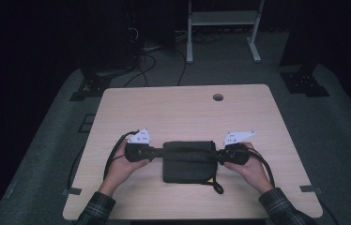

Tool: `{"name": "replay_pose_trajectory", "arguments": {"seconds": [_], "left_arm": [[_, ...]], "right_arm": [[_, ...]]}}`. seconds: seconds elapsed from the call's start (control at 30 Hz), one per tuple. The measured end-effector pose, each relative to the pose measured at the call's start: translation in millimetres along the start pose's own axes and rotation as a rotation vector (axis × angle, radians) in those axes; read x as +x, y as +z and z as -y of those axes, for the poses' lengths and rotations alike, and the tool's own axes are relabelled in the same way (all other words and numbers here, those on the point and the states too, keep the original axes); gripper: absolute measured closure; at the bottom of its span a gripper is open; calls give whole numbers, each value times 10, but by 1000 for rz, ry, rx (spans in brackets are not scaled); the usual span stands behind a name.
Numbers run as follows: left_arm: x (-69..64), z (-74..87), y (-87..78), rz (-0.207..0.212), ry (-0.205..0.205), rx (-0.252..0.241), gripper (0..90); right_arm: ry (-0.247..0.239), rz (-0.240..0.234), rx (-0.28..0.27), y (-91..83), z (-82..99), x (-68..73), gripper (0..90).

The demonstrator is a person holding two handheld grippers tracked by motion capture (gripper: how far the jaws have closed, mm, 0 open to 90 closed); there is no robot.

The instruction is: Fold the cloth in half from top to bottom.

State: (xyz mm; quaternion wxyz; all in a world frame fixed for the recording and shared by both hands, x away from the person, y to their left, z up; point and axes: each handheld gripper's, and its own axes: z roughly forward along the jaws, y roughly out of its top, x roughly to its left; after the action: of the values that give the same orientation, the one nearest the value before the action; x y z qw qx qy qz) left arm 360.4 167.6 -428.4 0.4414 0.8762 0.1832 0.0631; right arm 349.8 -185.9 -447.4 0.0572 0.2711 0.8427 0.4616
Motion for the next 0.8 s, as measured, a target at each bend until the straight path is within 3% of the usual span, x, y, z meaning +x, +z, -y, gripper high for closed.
{"name": "replay_pose_trajectory", "arguments": {"seconds": [0.17, 0.3, 0.43, 0.8], "left_arm": [[-111, 83, 1, 21, 6, 24, 854], [-194, 95, -11, 34, 14, 24, 853], [-244, 158, 17, 48, 21, 63, 852], [-272, 261, 108, 77, 15, 144, 827]], "right_arm": [[-10, -14, 33, 8, 118, 121, 814], [-18, -20, 29, -49, 151, 195, 815], [-11, -26, 45, -71, 225, 228, 814], [0, -40, 89, -41, 359, 272, 772]]}}
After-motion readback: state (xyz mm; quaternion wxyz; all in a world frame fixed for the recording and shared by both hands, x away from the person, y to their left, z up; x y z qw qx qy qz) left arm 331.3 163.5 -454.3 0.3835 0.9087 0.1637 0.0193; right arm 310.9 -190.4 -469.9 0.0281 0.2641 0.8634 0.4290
